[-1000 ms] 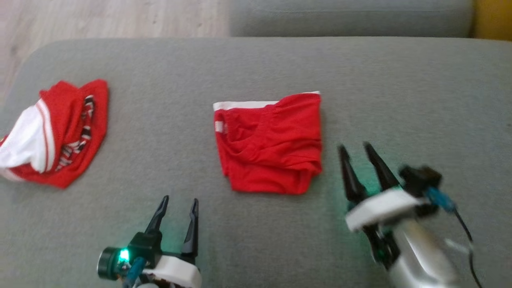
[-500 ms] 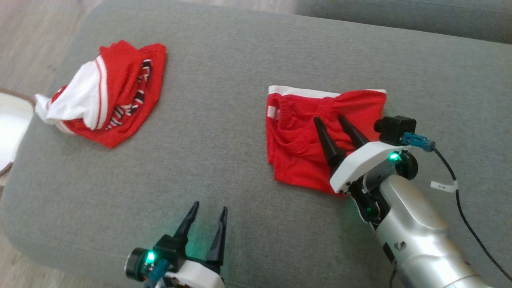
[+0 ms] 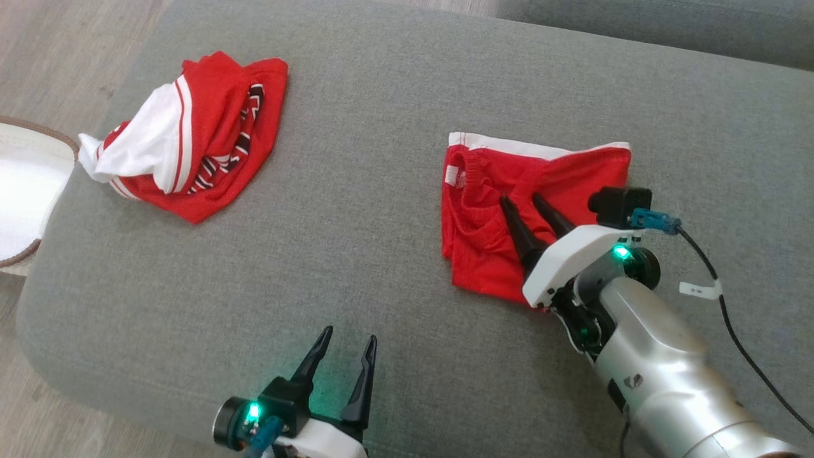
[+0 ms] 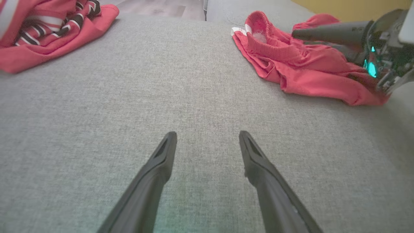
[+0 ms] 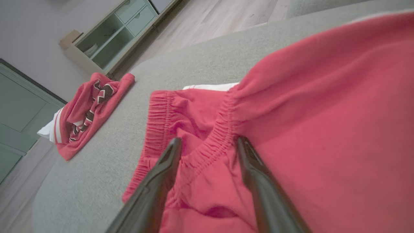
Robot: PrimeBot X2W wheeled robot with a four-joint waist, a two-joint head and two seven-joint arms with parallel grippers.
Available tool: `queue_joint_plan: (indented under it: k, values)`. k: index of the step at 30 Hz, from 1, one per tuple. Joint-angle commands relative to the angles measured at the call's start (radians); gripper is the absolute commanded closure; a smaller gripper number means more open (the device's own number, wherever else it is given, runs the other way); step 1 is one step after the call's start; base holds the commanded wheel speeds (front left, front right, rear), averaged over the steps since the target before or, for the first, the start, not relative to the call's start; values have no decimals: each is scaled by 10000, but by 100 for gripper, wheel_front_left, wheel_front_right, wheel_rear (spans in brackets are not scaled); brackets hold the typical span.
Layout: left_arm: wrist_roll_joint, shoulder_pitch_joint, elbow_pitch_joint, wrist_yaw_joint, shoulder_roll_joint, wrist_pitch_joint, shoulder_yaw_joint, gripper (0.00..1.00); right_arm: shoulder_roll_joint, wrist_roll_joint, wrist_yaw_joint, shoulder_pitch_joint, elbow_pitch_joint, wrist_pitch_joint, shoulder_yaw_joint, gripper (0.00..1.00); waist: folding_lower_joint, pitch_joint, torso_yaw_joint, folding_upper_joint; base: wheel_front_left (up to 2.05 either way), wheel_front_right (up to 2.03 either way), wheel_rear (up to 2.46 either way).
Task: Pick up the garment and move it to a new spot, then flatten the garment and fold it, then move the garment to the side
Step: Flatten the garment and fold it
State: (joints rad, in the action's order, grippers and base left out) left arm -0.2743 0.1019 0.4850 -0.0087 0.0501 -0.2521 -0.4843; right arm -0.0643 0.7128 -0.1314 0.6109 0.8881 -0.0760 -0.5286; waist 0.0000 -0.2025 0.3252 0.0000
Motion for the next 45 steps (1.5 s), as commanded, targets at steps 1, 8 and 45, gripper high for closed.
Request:
queue_joint_plan:
  k: [1,8,45]
  values:
    - [-92,333,-171,29,2,-97,231,0,141,26,7,378,-53,-57,-236,16,0,-4,24,0,0,0,0]
    - [-271,356,-66,40,1,-97,26,0,141,28,7,614,561,-54,-513,51,0,-17,197,0,0,0,0]
    - [-70,548,-258,207,1,-97,1442,0,141,-796,7,1264,394,-1846,-1469,0,0,541,-795,0,0,0,0]
